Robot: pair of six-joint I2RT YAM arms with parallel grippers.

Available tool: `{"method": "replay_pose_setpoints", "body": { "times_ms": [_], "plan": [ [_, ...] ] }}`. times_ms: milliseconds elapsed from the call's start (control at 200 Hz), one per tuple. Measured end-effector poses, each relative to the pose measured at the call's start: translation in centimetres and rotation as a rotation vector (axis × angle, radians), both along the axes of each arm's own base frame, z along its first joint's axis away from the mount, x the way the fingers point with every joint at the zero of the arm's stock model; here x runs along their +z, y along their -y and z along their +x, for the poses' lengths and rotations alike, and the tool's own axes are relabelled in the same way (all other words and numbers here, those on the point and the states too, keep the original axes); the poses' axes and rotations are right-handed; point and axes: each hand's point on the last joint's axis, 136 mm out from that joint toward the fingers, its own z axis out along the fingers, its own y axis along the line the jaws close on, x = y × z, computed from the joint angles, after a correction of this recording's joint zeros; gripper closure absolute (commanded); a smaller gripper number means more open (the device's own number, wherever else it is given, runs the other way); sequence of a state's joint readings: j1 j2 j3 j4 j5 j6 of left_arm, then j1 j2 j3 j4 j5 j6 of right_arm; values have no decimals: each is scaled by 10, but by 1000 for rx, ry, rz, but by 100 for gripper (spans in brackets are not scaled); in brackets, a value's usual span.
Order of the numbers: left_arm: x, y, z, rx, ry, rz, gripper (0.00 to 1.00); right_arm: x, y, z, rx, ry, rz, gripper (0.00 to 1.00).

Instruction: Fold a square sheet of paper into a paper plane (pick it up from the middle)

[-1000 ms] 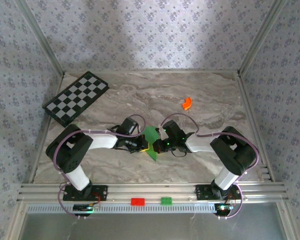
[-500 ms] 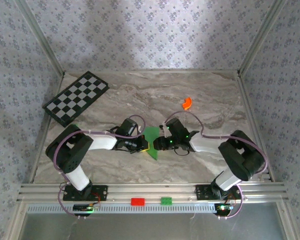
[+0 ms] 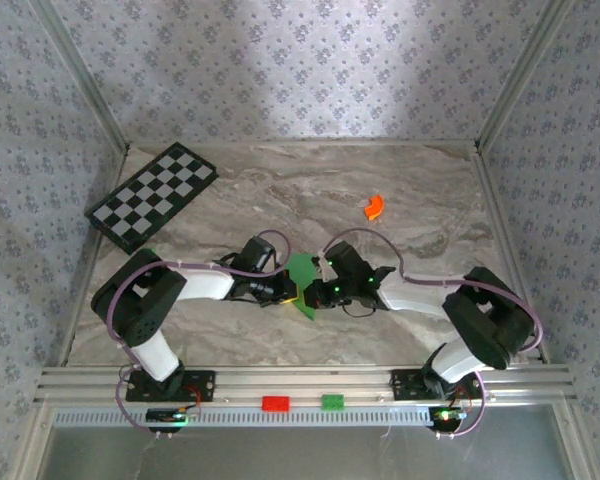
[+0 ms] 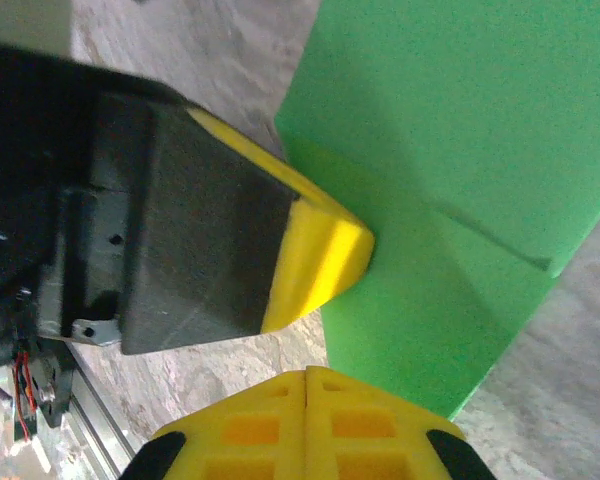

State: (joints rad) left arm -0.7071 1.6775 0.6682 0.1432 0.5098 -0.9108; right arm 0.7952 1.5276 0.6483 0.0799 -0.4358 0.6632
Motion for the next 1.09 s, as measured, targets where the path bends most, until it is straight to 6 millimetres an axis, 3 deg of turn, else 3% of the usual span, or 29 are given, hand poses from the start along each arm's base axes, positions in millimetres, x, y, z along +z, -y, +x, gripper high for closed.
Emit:
{"method": "replay_pose_setpoints", "body": {
  "times_ms": [165,460,695,910,1094],
  "plan": [
    [0,0,0,0,1,-1,98,-13,-6,-9,28,-31,-30,96],
    [0,0,0,-2,4,-6,98,-29,3,-27,46,-59,-100,96],
    [0,1,-1,-3,5,-6,98,-18,8,-31,40,-50,-119,94],
    [0,1,-1,-3,5,-6,98,3,-13,-15,29,-21,-67,94],
    [0,1,-1,-3,7,-7,98,-30,-16,-13,4,-92,-116,94]
  ]
}}
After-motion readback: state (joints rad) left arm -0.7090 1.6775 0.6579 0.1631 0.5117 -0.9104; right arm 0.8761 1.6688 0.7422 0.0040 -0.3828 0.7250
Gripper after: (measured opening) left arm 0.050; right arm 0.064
